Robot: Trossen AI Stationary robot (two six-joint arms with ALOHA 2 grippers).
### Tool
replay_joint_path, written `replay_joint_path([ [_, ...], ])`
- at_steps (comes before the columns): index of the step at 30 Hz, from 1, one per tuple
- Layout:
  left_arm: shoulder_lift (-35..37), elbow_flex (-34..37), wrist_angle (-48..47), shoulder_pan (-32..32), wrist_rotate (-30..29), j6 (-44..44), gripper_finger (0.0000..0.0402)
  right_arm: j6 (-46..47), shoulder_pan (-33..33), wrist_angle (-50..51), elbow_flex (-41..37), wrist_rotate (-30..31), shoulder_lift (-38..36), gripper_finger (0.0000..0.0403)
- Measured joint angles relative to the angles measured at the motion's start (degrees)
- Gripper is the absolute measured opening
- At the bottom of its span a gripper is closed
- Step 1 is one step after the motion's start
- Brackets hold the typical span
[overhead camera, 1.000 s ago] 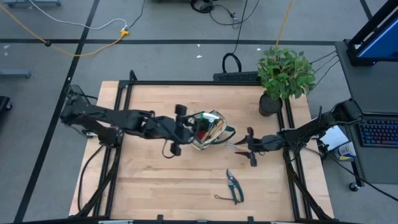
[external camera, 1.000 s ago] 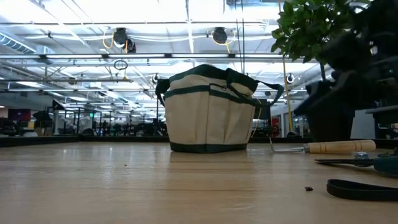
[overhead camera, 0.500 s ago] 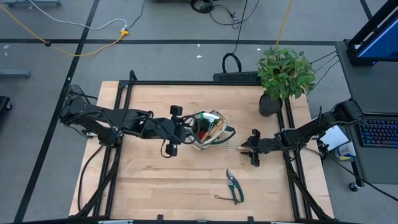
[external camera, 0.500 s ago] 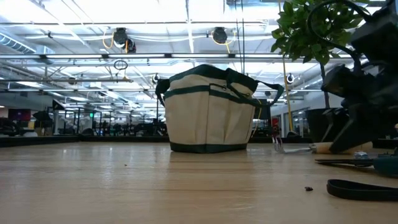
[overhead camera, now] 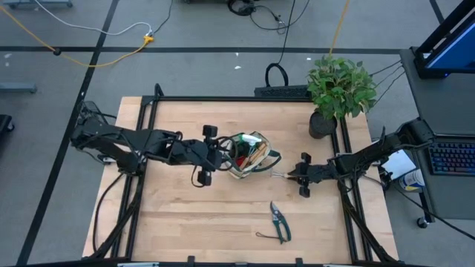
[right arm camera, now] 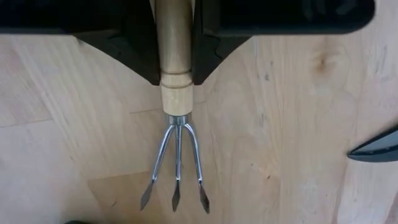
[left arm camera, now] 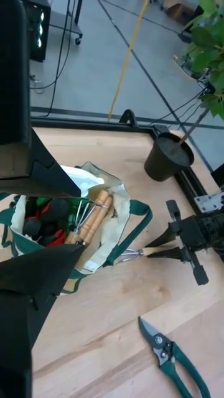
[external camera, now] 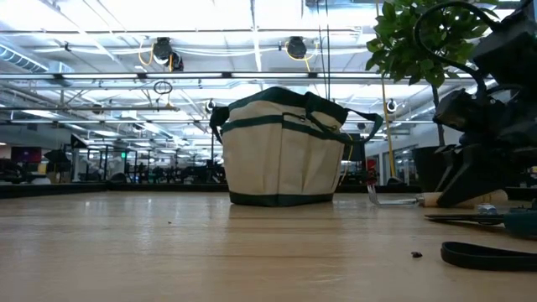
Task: Pick & Place Garden tools in Gardening bag
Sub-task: Put the brown hand rake into the green gardening bag
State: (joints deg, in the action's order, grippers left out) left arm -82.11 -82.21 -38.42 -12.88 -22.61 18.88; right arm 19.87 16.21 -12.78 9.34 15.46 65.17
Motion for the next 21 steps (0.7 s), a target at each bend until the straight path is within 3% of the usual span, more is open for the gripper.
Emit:
replay_joint_path([
  [6, 0.42, -0.01, 0.03, -0.80, 0.00, 0.26, 0.0133, -5.13, 0.01, -5.28, -0.21, -1.36, 0.18, 0.0058],
  [15, 0.39, -0.02, -3.71, -2.72, -1.15, 2.99, 0.0133, -12.84, 0.01, -27.64, 1.10, -13.33, 0.11, 0.0058],
  [18, 0.39, -0.02, -4.28, -3.02, -5.47, 4.57, 0.0133, -16.85, 0.02, -24.68, 5.84, -15.59, 0.11, 0.0058],
  [21, 0.47, -0.02, -5.64, -3.02, -10.31, 6.49, 0.0133, -22.26, -0.11, -12.90, 13.49, -13.89, 0.19, 0.0058],
])
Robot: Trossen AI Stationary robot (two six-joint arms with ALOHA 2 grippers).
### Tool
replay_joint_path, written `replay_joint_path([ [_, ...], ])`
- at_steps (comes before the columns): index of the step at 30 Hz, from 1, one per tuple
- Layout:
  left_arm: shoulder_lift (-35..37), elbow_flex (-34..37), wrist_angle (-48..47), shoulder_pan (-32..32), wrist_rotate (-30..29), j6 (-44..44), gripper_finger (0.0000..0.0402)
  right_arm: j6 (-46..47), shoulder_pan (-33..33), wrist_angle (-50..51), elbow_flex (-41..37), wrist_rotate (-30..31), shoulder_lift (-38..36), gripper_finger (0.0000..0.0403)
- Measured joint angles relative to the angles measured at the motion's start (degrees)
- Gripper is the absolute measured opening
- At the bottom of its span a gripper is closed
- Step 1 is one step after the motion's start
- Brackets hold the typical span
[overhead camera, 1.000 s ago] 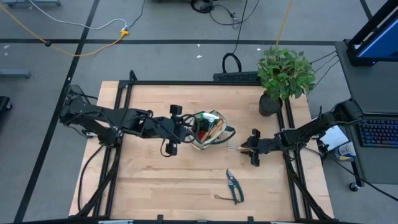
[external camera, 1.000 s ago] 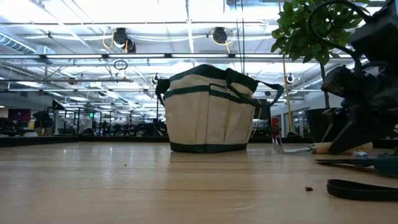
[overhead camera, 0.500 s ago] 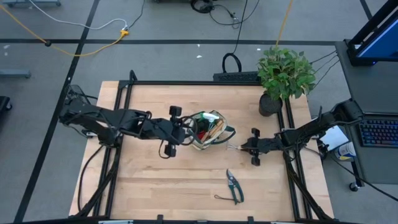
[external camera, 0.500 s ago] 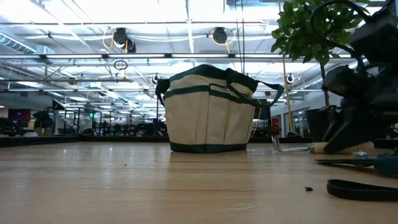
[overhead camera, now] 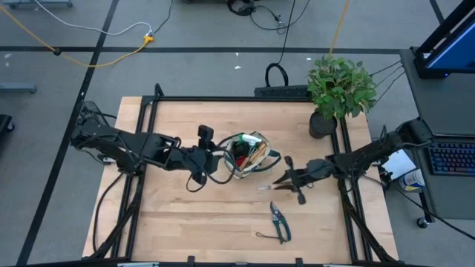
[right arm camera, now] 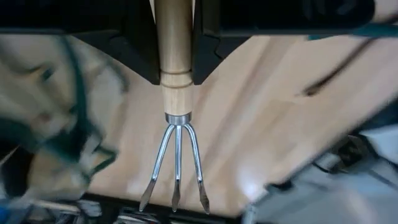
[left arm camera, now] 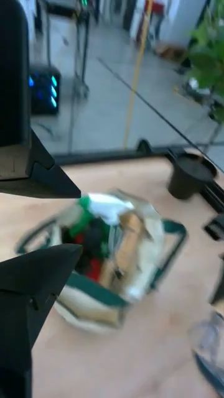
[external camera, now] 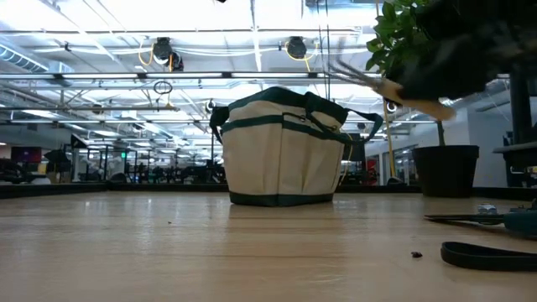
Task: Pick & Place Garden tools in Gardening bag
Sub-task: Put the brown hand rake into the green gardening bag
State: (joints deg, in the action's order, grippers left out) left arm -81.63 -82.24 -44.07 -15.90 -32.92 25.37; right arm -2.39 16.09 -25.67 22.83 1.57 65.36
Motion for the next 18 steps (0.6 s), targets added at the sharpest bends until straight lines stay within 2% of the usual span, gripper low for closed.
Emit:
replay_joint_path([
  [4, 0.63, -0.02, -1.97, 0.28, -2.44, 0.43, 0.0133, -6.80, -1.28, 14.25, 11.01, 1.49, -0.02, 0.0058],
  [12, 8.21, -0.04, -6.17, 0.22, -0.45, -1.54, 0.0133, -15.91, -8.15, 29.52, 25.10, 1.04, 1.93, 0.0058],
  [18, 15.00, -0.04, -6.75, 0.57, 0.28, -3.09, 0.0133, -24.47, -15.28, 30.67, 31.27, -9.77, 8.80, 0.0058],
])
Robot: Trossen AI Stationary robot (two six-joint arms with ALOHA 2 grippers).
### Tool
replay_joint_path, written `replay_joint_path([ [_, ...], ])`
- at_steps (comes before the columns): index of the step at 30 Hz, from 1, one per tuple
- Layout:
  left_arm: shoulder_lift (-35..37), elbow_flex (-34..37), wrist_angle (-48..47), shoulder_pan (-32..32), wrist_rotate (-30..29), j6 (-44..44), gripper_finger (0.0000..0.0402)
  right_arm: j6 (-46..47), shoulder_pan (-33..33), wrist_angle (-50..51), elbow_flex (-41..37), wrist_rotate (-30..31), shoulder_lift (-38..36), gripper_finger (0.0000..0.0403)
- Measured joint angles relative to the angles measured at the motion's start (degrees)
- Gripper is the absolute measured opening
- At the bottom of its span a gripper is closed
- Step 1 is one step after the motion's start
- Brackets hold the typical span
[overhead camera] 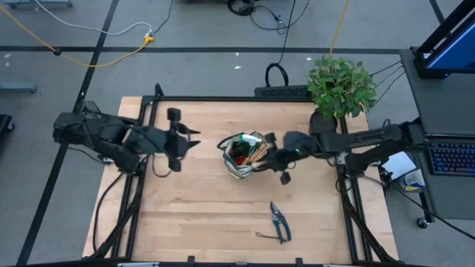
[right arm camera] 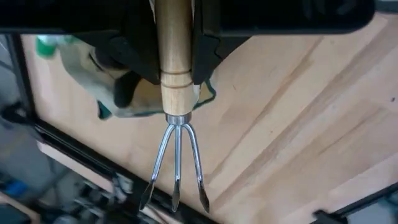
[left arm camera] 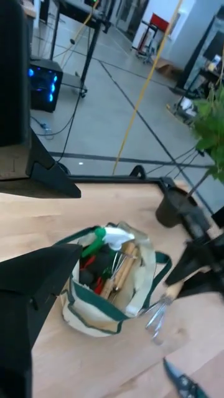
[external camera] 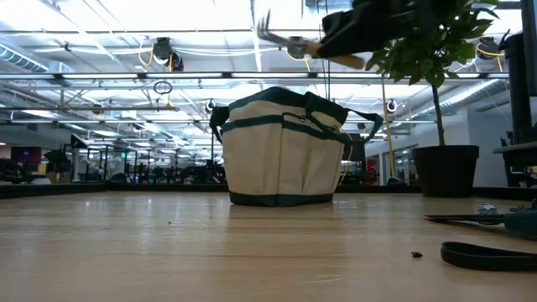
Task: Pick & Place Garden tools in Gardening bag
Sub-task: Put the brown hand rake into the green gardening bag
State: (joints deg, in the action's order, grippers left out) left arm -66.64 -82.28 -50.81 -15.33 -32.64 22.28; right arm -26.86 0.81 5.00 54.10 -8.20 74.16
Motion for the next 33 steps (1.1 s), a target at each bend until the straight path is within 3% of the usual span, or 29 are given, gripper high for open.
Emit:
replay_joint_path([
  [5, 2.87, 0.00, -0.51, 0.26, 0.07, -0.53, 0.0133, -7.18, -5.90, -0.29, 3.63, -7.14, 6.63, 0.0058],
  [10, 2.91, 0.01, -3.62, 0.20, 0.27, -3.40, 0.0133, -10.33, -11.03, 0.70, 3.76, -6.92, 9.46, 0.0058],
  [16, 2.01, 0.02, -8.45, 0.08, 1.14, -7.18, 0.0133, -14.43, -14.57, 8.16, 3.73, -6.92, 7.78, 0.0058],
  [22, 1.67, 0.07, -9.41, 0.08, 1.53, -7.78, 0.0133, -19.75, -14.55, 11.08, 3.70, -7.30, 7.58, 0.0058],
  [27, 1.71, 0.05, -9.39, 0.08, 1.53, -7.80, 0.0133, -23.54, -13.40, 10.53, 3.70, -13.03, 9.88, 0.0058],
  [33, 1.71, 0.05, -9.30, 0.08, 1.53, -7.82, 0.0133, -26.74, -12.58, 5.24, 3.70, -14.37, 13.24, 0.0059],
])
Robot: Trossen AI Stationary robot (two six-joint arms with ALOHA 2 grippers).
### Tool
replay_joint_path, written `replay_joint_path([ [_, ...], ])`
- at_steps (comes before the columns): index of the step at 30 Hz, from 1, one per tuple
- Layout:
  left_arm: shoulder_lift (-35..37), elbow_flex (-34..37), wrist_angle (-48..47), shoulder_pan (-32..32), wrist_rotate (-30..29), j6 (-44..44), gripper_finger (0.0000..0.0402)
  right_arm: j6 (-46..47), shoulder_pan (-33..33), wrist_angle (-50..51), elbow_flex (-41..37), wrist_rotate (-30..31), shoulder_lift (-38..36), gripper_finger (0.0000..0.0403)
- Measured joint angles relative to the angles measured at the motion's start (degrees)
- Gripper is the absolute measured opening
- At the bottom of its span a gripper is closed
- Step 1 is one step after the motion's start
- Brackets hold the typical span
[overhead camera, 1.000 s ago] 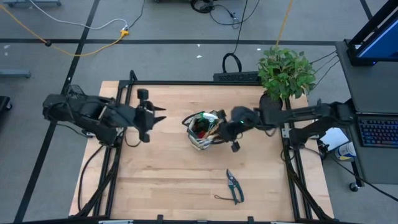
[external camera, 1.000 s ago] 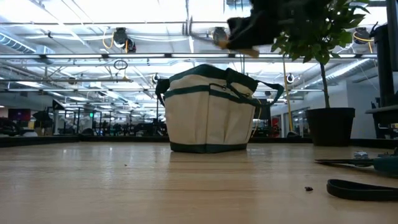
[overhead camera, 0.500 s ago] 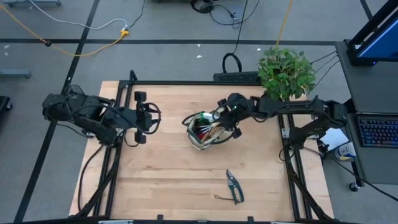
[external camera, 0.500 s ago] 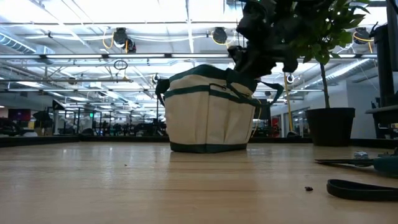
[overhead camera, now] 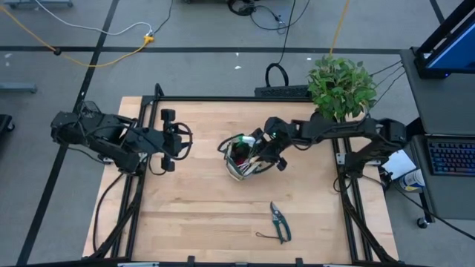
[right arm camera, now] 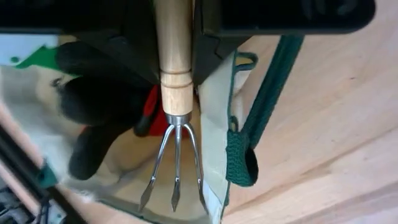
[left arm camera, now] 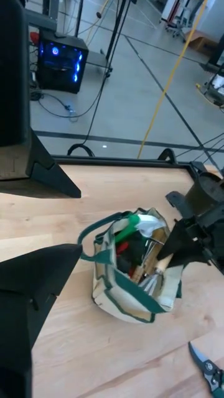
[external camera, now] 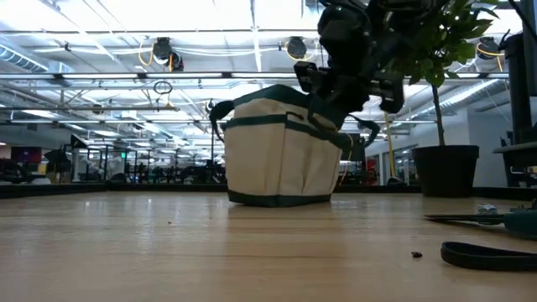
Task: Pick & Place Garden tools in Gardening bag
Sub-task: Put the brown hand rake into the green gardening bag, then adjust the green gardening bag
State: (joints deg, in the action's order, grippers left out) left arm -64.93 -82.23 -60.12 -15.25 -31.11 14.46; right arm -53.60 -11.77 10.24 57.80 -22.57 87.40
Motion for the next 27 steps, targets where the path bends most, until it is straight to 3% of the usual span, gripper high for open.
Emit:
replay_joint_path([
  [15, 0.00, 0.01, -0.07, 0.00, 0.00, -0.20, 0.0133, 7.42, 0.02, -5.50, -0.05, 0.74, 1.98, 0.0137],
  [22, 0.00, 0.01, -0.13, 0.00, -0.02, -0.22, 0.0133, 5.74, 0.33, -4.34, -0.07, 14.23, -2.15, 0.0134],
  [27, 0.00, 0.01, -0.24, 0.00, -0.02, -0.75, 0.0133, 7.81, 0.31, -0.41, -0.07, 15.08, -7.47, 0.0125],
])
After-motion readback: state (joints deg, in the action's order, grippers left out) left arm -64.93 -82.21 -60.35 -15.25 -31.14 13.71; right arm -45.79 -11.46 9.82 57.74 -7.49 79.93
